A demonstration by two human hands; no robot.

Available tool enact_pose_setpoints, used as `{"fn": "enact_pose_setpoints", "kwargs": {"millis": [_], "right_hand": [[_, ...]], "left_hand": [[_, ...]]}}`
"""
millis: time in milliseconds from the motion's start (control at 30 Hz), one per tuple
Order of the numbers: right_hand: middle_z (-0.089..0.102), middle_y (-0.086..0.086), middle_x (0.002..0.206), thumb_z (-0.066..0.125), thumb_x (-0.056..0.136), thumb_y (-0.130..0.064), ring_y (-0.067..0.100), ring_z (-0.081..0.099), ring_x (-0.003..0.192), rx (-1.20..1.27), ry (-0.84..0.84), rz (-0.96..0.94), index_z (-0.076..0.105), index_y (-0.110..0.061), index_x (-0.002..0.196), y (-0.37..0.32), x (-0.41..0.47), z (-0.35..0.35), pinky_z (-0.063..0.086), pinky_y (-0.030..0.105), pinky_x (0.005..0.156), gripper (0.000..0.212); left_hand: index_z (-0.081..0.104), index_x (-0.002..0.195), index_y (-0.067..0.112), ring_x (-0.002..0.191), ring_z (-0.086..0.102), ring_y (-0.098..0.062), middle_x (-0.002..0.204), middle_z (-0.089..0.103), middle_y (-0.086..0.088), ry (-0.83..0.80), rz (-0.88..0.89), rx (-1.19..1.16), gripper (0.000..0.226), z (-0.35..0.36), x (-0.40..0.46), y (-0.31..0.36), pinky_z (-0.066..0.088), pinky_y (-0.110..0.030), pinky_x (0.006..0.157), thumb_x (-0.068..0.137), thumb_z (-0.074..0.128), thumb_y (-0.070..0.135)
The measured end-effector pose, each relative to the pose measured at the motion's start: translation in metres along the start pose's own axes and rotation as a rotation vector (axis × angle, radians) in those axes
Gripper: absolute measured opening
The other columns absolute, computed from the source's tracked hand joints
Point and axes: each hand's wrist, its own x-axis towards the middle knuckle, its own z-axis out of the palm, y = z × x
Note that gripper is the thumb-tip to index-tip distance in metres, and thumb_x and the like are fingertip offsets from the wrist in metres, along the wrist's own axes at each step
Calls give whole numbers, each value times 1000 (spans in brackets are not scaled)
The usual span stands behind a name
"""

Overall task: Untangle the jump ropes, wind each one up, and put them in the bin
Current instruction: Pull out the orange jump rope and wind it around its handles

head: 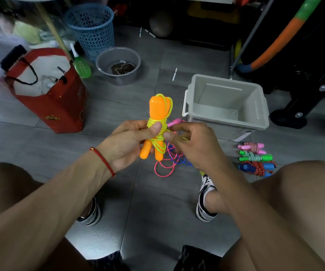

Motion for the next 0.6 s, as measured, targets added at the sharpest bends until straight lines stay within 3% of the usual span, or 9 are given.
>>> {"fn": "enact_pose_setpoints", "kwargs": {"millis": [67, 133, 233, 333, 433, 500, 600], "right_hand": [[71, -8, 63, 71, 90, -45, 4, 66, 59, -55, -12, 28, 75, -25, 95, 0, 0, 3, 54, 27, 65, 21], [71, -12, 64, 63, 93, -38, 2, 65, 60, -186, -27, 23, 73, -25, 85, -2, -1, 3, 55, 32, 67, 18], [73, -4, 67, 49, 97, -37, 16, 68, 71, -334, -30, 11, 68, -19, 79, -7, -4, 8, 55, 38, 71, 32], [69, 3, 65, 45, 97, -38, 27, 64, 67, -315, 21, -48, 62, -14, 74, -14, -10, 16, 53, 42, 69, 37], [53, 3, 56, 58, 94, -42, 28, 49, 59, -304, 40, -100, 58, -11, 71, -22, -17, 19, 47, 42, 59, 39], [48, 0, 52, 68, 87, -52, 22, 45, 56, -263, 40, -74, 56, -13, 67, -26, -20, 19, 42, 39, 55, 45], [44, -5, 45, 76, 84, -47, 15, 39, 47, -154, 108, -74, 48, -21, 54, -25, -19, 20, 31, 34, 51, 49]], "left_hand": [[68, 111, -5, 82, 57, -35, 95, 63, -23, 68, 2, 9, 51, -1, 2, 0, 45, -42, 73, 80, 75, 34], [66, 107, -8, 77, 56, -39, 85, 63, -24, 124, -2, 29, 50, 0, 3, 3, 38, -51, 77, 80, 75, 32], [64, 101, -13, 67, 54, -37, 70, 62, -24, 162, -19, 84, 54, 4, 3, 2, 37, -49, 76, 79, 80, 34], [66, 94, -9, 71, 51, -43, 83, 58, -43, 203, -10, 92, 49, 10, 3, 0, 37, -49, 73, 76, 82, 34], [67, 96, -4, 67, 54, -39, 95, 64, -41, 198, -32, 90, 42, 14, 0, 4, 38, -45, 65, 77, 83, 30], [63, 108, -8, 69, 60, -31, 104, 67, -36, 209, -67, 24, 54, 14, 0, 3, 48, -38, 60, 73, 83, 28], [64, 96, 1, 70, 63, -29, 87, 69, -21, 197, -63, -10, 30, 20, -5, 2, 57, -44, 66, 77, 81, 17]]}}
